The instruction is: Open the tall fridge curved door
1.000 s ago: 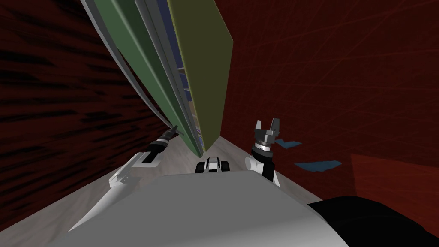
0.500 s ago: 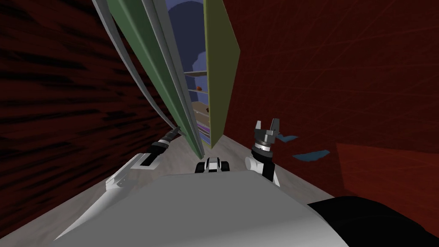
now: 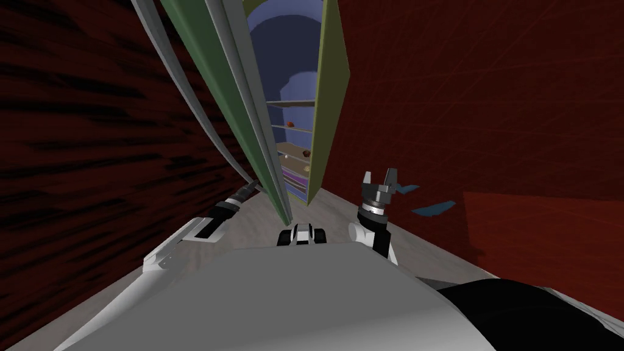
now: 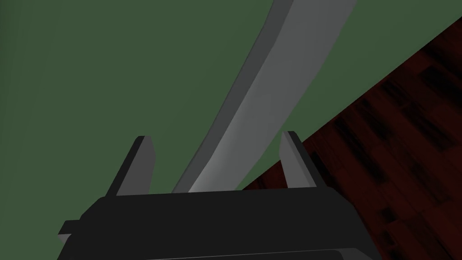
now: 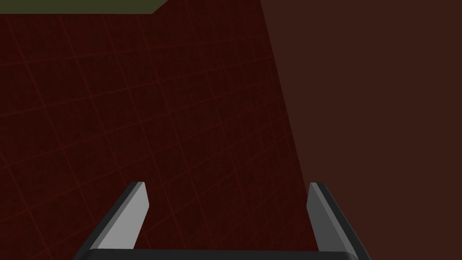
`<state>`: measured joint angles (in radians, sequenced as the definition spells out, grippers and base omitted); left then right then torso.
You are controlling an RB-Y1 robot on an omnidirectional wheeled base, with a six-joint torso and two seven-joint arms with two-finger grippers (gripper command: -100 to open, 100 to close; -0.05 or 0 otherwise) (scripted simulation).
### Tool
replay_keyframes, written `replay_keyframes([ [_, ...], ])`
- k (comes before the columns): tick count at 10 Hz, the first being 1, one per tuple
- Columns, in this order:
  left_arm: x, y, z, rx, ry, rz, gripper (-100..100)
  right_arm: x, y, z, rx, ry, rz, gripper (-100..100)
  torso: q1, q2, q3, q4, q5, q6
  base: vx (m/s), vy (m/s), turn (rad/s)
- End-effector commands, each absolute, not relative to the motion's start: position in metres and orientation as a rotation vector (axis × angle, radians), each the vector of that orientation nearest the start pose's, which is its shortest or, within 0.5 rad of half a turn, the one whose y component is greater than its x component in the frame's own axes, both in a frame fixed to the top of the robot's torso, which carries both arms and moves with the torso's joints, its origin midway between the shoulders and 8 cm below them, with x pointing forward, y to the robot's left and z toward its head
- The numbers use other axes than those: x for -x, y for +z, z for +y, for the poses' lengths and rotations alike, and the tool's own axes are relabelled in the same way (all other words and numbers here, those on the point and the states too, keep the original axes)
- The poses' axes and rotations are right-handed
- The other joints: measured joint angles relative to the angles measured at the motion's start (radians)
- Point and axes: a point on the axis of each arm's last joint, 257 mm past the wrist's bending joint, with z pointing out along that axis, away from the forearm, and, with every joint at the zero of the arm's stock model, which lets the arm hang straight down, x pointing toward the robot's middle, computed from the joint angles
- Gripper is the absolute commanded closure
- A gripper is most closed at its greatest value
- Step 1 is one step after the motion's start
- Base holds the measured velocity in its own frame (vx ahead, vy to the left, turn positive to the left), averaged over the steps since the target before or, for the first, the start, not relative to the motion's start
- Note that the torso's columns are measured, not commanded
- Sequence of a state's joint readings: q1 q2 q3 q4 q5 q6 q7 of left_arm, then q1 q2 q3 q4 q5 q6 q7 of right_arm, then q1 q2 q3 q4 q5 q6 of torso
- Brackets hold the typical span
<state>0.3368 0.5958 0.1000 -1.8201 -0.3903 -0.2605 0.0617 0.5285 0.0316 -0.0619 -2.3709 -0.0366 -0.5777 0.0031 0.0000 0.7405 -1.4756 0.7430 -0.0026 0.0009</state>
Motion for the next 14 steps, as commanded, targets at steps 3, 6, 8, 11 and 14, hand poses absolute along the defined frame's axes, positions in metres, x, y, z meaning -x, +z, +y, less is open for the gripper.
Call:
replay_keyframes([
  [3,-0.436,-0.158,0.340,0.280,-0.696,1.494,100,-0.302,0.070,-0.301,-0.571,1.276,0.467,0,-0.003,-0.005,-0.003,-0.003,-0.001,0.000,-0.051,0.235,-0.032],
  [6,-0.425,-0.157,0.318,0.228,-0.750,1.507,100,-0.302,0.070,-0.301,-0.571,1.276,0.467,0,0.004,-0.005,-0.003,-0.002,0.001,0.000,-0.050,0.334,-0.030],
  [8,-0.419,-0.157,0.306,0.203,-0.778,1.513,100,-0.302,0.070,-0.301,-0.571,1.276,0.467,0,-0.001,-0.011,-0.007,-0.002,-0.001,0.003,-0.028,0.332,-0.026],
  [11,-0.406,-0.156,0.284,0.154,-0.835,1.525,100,-0.302,0.070,-0.301,-0.571,1.276,0.467,0,-0.009,-0.002,-0.001,-0.004,0.000,0.002,-0.103,0.307,-0.021],
  [14,-0.399,-0.156,0.273,0.131,-0.865,1.530,100,-0.302,0.070,-0.301,-0.571,1.276,0.467,0,-0.016,0.008,0.007,-0.007,0.002,0.003,-0.056,0.219,-0.010],
])
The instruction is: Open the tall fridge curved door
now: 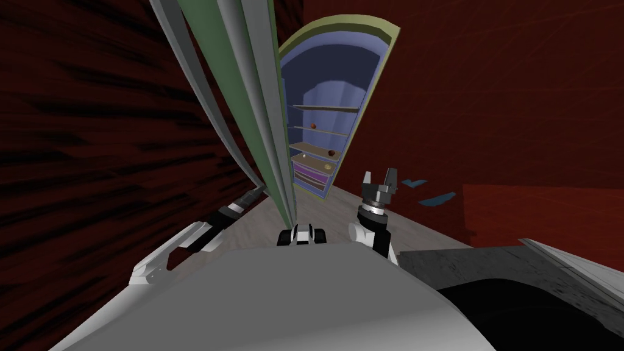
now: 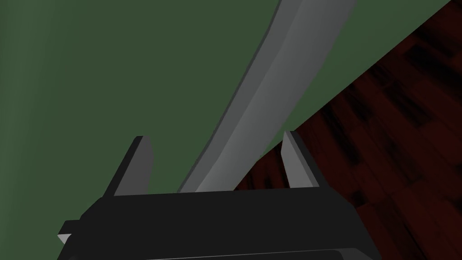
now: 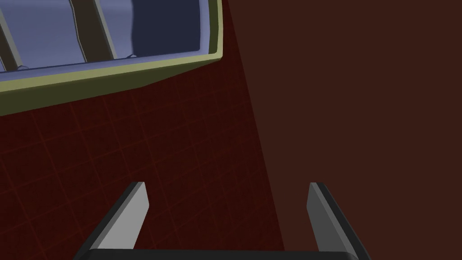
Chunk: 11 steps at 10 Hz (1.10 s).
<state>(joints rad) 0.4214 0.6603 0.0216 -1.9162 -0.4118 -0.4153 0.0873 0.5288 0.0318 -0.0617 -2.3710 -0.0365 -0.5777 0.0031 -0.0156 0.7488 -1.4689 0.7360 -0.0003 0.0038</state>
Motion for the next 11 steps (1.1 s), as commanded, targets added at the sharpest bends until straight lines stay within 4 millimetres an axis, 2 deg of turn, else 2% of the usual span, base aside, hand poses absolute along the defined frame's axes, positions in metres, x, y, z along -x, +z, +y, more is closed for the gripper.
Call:
replay_keyframes([
  [1,-0.3988,-0.1557,0.2731,0.131,-0.865,1.530,100,-0.3025,0.0695,-0.3008,-0.571,1.276,0.467,0,-0.002,0.002,0.001,0.000,0.000,0.000,-0.028,0.131,-0.006],
  [8,-0.3988,-0.1557,0.2731,0.131,-0.865,1.530,100,-0.3025,0.0695,-0.3007,-0.571,1.276,0.466,0,-0.002,-0.004,-0.003,0.005,-0.004,0.006,0.001,0.002,0.009],
  [11,-0.3941,-0.1553,0.2679,0.113,-0.880,1.534,100,-0.3025,0.0695,-0.3008,-0.571,1.276,0.467,0,0.005,-0.002,-0.002,0.004,-0.001,0.005,-0.029,0.155,-0.010],
])
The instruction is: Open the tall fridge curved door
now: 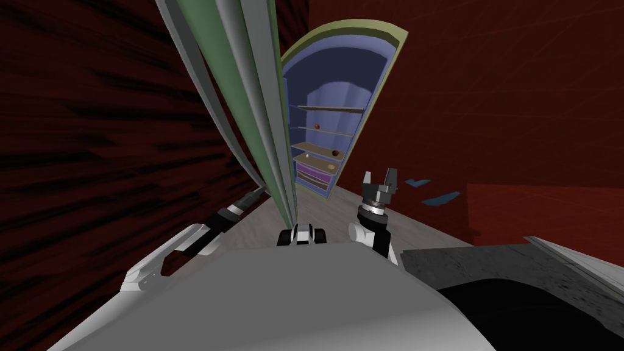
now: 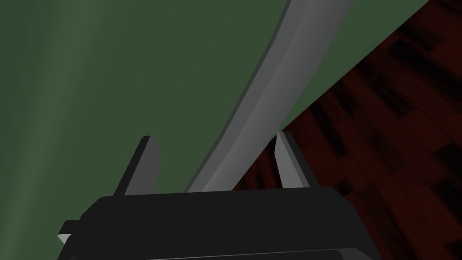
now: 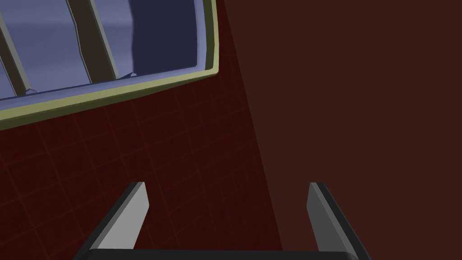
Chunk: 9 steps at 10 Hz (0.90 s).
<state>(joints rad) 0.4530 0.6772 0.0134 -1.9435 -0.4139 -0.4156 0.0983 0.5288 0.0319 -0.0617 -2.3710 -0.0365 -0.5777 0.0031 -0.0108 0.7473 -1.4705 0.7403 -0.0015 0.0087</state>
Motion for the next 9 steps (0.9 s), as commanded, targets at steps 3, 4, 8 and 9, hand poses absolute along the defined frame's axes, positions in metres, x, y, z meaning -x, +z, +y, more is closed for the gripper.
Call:
replay_keyframes([
  [3,-0.388,-0.152,0.255,0.084,-0.917,1.530,100,-0.302,0.070,-0.301,-0.571,1.276,0.466,0,-0.010,-0.001,-0.001,-0.001,-0.003,-0.001,-0.019,0.116,-0.019],
  [4,-0.386,-0.151,0.252,0.076,-0.927,1.528,100,-0.302,0.070,-0.301,-0.571,1.276,0.466,0,-0.010,-0.001,-0.001,-0.001,-0.003,0.000,-0.017,0.147,0.008],
  [8,-0.379,-0.156,0.250,0.047,-0.932,1.545,100,-0.302,0.070,-0.301,-0.571,1.276,0.466,0,0.006,-0.007,-0.004,-0.001,0.000,-0.005,-0.017,0.162,-0.024],
  [9,-0.379,-0.156,0.250,0.047,-0.932,1.545,100,-0.302,0.070,-0.301,-0.571,1.276,0.467,0,0.012,-0.009,-0.005,-0.002,0.002,-0.007,-0.012,0.235,0.019],
])
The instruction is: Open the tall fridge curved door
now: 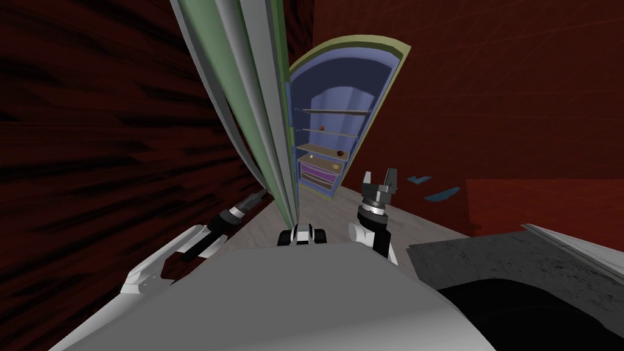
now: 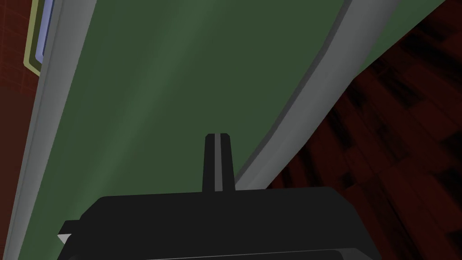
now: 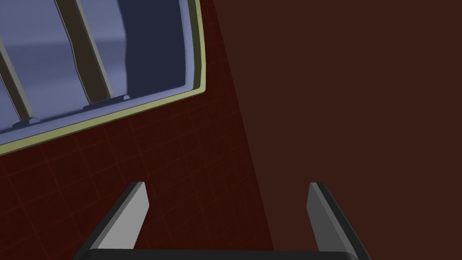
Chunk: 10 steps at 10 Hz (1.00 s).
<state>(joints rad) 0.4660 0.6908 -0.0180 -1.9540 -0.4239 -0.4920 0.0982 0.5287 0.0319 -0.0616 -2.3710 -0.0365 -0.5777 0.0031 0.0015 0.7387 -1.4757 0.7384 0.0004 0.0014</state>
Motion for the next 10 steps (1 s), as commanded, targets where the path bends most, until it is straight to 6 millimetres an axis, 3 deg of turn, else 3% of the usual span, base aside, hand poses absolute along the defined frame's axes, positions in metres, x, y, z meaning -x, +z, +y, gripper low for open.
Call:
replay_keyframes([
  [1,-0.3789,-0.1558,0.2501,0.047,-0.932,1.545,100,-0.3025,0.0695,-0.3008,-0.571,1.276,0.467,0,0.002,-0.002,-0.001,-0.001,0.001,-0.002,0.002,0.154,0.050],
  [2,-0.3724,-0.1553,0.2404,0.020,-0.959,1.549,100,-0.3025,0.0695,-0.3008,-0.571,1.276,0.467,0,-0.004,-0.003,-0.002,-0.001,-0.001,-0.001,-0.010,0.196,-0.030],
  [4,-0.3724,-0.1553,0.2404,0.020,-0.959,1.549,100,-0.3025,0.0695,-0.3008,-0.571,1.276,0.467,0,-0.001,-0.001,0.000,0.000,0.000,-0.001,-0.013,0.164,-0.058],
  [6,-0.3724,-0.1553,0.2404,0.020,-0.959,1.549,100,-0.3025,0.0695,-0.3008,-0.571,1.276,0.466,0,-0.009,-0.001,0.000,0.000,-0.003,-0.002,0.002,0.014,0.023],
  [10,-0.3724,-0.1553,0.2404,0.020,-0.959,1.549,100,-0.3025,0.0695,-0.3007,-0.571,1.276,0.466,0,-0.001,-0.001,0.000,0.000,0.000,-0.002,0.001,-0.025,-0.002],
])
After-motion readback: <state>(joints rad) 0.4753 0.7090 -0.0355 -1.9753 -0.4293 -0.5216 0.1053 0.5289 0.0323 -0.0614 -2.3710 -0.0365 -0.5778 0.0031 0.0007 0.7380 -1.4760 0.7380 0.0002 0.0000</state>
